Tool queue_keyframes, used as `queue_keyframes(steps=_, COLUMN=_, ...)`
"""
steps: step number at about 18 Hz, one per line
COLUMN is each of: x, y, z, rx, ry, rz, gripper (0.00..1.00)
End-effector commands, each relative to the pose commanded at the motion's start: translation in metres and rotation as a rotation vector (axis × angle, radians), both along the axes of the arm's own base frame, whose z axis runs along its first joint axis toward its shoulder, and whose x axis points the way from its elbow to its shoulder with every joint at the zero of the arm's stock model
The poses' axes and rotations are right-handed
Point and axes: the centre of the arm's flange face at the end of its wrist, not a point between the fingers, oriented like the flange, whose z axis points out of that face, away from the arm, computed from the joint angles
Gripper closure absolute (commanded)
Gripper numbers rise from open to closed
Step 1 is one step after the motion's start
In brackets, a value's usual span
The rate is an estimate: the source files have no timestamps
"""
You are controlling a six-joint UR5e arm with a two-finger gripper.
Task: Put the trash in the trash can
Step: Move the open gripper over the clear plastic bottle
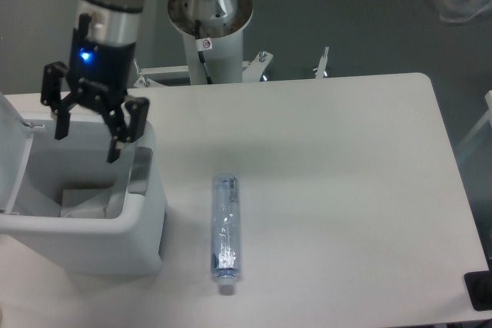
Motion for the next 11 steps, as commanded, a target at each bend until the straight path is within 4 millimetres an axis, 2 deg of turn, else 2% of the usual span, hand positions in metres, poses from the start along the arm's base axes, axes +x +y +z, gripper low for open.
queue_keyframes(steps=2, x=-0.041, y=-0.018, z=-0.001, rx=0.002, ry=-0.005, rz=0.075, gripper=0.04)
queue_keyframes(steps=4, x=-0.079, y=-0.029, z=-0.015, rx=-0.016, ry=-0.021, rz=0.136, gripper=0.01)
queue_keyframes(steps=7, x=-0.121, y=-0.025, z=-0.040, rx=-0.044, ry=-0.054, rz=0.181, gripper=0.01)
queue_keyframes(steps=11, x=-0.173, y=0.005, z=-0.100, rx=-0.127, ry=-0.097, rz=0.204, gripper=0.01)
